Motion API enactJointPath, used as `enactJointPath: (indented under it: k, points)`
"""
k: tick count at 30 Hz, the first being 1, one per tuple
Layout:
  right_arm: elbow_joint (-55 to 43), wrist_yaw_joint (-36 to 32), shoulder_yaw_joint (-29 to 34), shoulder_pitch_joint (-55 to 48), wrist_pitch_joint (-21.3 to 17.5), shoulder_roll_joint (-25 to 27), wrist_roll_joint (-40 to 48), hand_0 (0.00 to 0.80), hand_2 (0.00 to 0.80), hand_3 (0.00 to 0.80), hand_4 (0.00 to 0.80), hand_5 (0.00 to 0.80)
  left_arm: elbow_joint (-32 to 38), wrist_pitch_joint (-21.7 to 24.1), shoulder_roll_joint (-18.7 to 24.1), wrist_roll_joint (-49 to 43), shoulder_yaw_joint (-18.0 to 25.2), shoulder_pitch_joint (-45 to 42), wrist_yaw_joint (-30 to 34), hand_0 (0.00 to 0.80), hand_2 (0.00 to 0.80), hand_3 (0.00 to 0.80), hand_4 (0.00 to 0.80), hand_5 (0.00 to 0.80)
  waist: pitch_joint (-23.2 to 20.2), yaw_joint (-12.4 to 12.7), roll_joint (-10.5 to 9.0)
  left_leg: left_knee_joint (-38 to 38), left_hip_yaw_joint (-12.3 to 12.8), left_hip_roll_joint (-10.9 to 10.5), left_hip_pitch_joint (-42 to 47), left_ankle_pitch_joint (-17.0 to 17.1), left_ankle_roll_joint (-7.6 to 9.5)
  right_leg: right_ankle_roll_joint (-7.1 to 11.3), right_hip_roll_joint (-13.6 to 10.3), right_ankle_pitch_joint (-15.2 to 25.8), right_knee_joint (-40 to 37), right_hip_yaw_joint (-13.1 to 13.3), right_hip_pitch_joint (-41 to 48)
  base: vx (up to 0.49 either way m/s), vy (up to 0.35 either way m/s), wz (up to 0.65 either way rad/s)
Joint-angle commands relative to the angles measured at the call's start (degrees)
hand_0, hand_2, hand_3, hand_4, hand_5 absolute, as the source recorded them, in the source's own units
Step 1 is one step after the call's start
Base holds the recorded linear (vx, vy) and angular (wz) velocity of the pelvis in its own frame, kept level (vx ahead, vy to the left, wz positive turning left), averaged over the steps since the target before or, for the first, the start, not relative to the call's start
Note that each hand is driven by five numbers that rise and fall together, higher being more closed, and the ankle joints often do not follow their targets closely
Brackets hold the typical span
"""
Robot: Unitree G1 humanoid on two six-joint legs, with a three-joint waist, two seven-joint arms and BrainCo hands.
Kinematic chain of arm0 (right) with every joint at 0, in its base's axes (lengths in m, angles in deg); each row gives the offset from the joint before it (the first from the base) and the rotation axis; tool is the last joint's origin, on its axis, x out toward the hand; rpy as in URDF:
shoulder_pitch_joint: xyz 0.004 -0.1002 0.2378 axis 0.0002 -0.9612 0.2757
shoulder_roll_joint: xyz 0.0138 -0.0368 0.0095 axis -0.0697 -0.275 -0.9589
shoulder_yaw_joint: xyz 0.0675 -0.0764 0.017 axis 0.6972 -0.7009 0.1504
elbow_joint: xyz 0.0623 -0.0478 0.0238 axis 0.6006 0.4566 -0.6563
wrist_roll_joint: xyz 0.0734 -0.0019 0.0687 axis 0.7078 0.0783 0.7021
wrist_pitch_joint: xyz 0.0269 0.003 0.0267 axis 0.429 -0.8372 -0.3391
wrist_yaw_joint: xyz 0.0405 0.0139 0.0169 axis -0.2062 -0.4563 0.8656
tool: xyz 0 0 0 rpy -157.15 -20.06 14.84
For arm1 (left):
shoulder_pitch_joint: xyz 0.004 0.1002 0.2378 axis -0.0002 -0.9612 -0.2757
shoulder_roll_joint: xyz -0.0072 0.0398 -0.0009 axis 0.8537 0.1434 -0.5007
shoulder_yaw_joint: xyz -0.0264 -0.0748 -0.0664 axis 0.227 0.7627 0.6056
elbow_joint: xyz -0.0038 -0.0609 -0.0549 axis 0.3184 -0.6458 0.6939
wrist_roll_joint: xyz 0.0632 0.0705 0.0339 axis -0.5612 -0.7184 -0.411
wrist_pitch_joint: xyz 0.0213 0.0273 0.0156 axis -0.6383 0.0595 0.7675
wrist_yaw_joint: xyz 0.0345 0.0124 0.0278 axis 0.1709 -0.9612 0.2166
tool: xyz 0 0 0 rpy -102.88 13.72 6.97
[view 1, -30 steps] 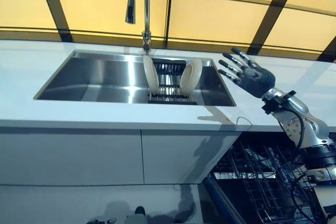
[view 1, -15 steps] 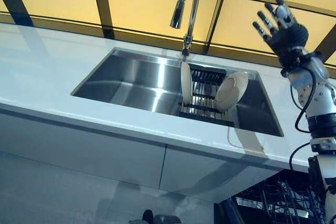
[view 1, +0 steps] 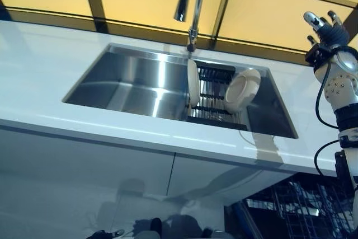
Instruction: Take plates into dishwasher
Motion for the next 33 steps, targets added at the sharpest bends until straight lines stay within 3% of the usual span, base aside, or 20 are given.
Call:
enactJointPath:
  k: [1,7,11,17,24,33]
  points:
    - [2.7,0.4,-4.9,8.5,0.2,5.3,-3.8,0.000,0.000,0.000,0.000,0.000,-0.2,-0.6,0.8,3.3,1.5,1.0,-1.5,0.000,0.000,0.000,0.000,0.000,-2.4,0.2,-1.52,3.6,-2.0,2.7,2.0,-6.3,-4.27,-1.74,2.8,14.0,-9.8,-2.2,4.1,0.132,-0.150,0.12]
    - [9.7,-2.7,-8.8,12.1,4.5,8.3,-7.5,0.000,0.000,0.000,0.000,0.000,-1.2,0.7,-1.6,-0.4,0.8,-1.3,-1.4,0.000,0.000,0.000,0.000,0.000,-4.0,1.2,-2.26,-0.6,-1.9,3.6,3.3,-4.9,-5.71,-1.69,3.6,13.5,-13.8,-4.5,8.1,0.157,-0.068,0.23]
    - [10.1,-5.7,-11.7,13.4,9.4,7.7,-8.7,0.000,0.000,0.000,0.000,0.000,-1.0,1.0,-1.7,-0.7,0.4,-1.9,-1.1,0.000,0.000,0.000,0.000,0.000,-3.3,1.3,-2.21,-0.6,-2.5,3.4,2.2,-4.8,-6.06,-1.50,3.5,13.5,-13.8,-4.6,7.8,0.028,-0.007,-0.02]
    - [11.8,-8.8,-13.9,14.9,12.3,5.7,-9.7,0.000,0.000,0.000,0.000,0.000,-0.4,1.8,-0.9,0.6,0.5,-1.5,-1.2,0.000,0.000,0.000,0.000,0.000,-1.1,1.3,-1.98,-0.6,-2.5,3.3,1.0,-4.6,-6.14,-1.14,3.1,14.2,-13.8,-4.9,6.4,-0.026,0.003,-0.03]
    - [12.3,-13.8,-13.2,13.5,13.9,3.4,-4.5,0.000,0.000,0.000,0.000,0.000,-0.2,2.1,-0.7,1.0,0.3,-0.9,-1.0,0.000,0.000,0.000,0.000,0.000,0.4,1.4,-1.88,-0.6,-2.3,3.6,0.2,-4.6,-6.10,-0.92,2.6,14.3,-13.6,-5.0,5.3,-0.015,-0.002,0.01]
    - [9.8,-15.0,-13.2,11.6,17.2,0.6,-4.3,0.000,0.000,0.000,0.000,0.000,0.5,2.9,-0.9,1.8,-0.1,-0.7,-0.9,0.000,0.000,0.000,0.000,0.000,1.5,1.3,-1.98,-0.6,-2.3,3.8,-0.3,-4.5,-6.25,-1.11,2.7,14.2,-13.4,-4.9,4.8,0.000,0.000,0.00]
